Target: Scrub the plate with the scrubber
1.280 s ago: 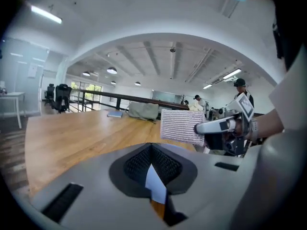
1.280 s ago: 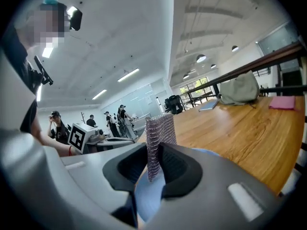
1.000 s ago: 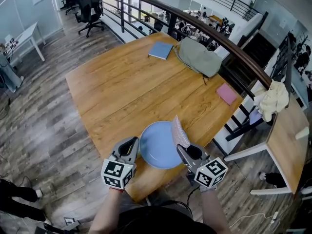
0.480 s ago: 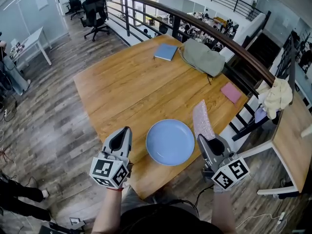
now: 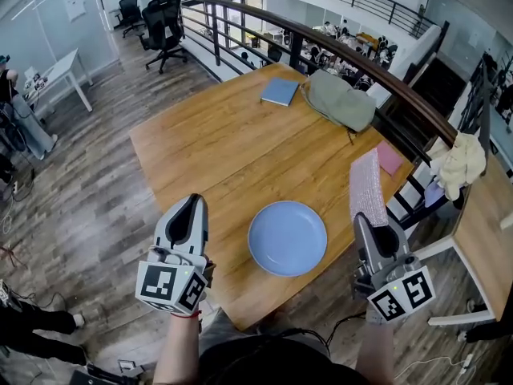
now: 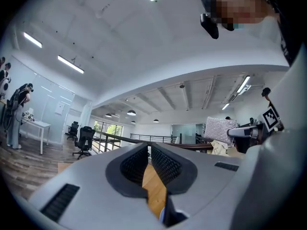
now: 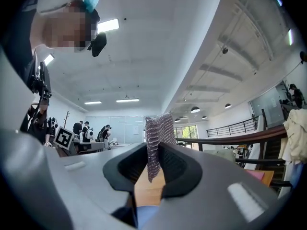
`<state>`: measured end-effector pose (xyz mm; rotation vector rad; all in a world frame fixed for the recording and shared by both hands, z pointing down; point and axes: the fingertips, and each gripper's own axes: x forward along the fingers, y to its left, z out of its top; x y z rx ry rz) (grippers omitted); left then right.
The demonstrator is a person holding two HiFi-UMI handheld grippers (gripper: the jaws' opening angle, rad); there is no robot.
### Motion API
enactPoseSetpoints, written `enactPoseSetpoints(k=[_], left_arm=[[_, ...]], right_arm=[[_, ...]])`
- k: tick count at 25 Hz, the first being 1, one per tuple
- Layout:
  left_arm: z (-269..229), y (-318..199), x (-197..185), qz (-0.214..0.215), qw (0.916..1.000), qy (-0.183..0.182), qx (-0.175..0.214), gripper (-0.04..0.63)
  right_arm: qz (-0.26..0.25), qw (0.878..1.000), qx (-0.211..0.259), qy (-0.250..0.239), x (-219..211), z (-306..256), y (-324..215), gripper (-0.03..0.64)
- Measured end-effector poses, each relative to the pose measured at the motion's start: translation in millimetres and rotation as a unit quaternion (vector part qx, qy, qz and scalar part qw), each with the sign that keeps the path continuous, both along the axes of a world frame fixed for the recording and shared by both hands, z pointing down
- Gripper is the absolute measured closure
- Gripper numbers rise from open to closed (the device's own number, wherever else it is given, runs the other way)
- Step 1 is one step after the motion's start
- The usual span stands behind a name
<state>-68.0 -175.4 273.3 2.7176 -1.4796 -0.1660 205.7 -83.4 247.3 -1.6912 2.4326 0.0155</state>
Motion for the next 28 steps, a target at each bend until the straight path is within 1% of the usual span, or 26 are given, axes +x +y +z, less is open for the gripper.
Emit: enactPoseSetpoints(k=[2,5,10,17,28], left_arm=[[0,-1,-4,-0.003,0.9999,-0.008,-0.004,0.597],[-4,0,-10,-0.011,0.9999,-0.01,-0.003,0.598],[-9,-4,-15,-0.019,0.9998,-0.012,0.0,0.598],[-9,-7,-17,-0.021,0.9996,-0.016,-0.003,0.598],[2,-13,-21,-0.022,0.9994,-0.013,-0.022,0.597]], right_arm=[[0.004,1.0,0.0,-0.006,3,-2,-2,0.534],[0.003,1.0,-0.001,-0.012,3,-3,-4,0.534],[-0.007,1.0,-0.003,0.003,-10,-1,-15,0.534],[-0.021,1.0,0.0,0.0,-22,0,-23,0.534],[-0.019,1.0,-0.013,-0.005,-24,9,-32,0.534]])
